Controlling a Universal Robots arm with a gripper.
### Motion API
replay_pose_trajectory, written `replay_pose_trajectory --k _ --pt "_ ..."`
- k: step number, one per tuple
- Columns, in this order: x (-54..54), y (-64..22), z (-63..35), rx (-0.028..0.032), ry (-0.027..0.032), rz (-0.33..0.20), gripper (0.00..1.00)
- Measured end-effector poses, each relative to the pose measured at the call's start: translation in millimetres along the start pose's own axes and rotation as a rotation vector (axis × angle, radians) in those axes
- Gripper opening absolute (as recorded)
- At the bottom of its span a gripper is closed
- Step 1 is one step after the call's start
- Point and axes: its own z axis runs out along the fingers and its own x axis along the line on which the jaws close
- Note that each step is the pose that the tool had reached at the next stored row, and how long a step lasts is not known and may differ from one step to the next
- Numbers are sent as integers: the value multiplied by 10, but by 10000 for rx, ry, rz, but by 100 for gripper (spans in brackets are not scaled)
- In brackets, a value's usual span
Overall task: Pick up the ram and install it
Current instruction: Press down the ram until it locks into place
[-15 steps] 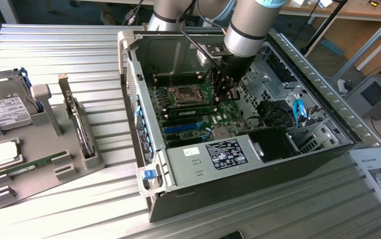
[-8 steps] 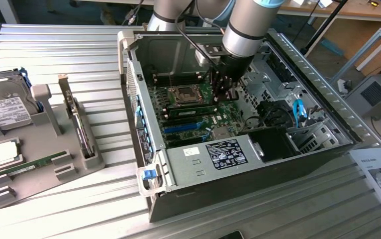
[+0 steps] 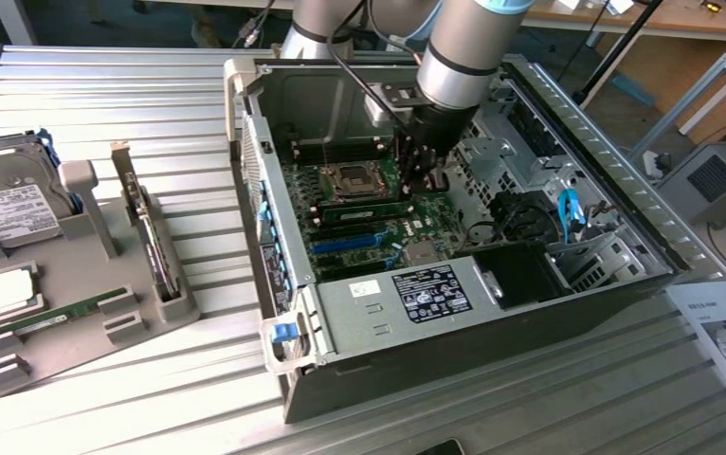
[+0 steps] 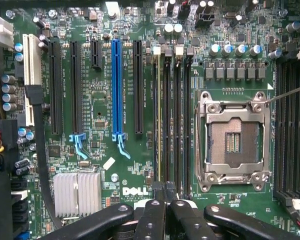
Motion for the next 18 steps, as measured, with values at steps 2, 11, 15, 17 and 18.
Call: replay_pose_trajectory --k 2,11,15,17,18 --pt "0 20 0 3 0 0 11" --pt "1 118 -2 20 -1 0 11" --pt "2 174 -3 34 0 0 11" --pt "3 203 -3 43 0 1 11" --pt "3 216 -4 46 0 0 11"
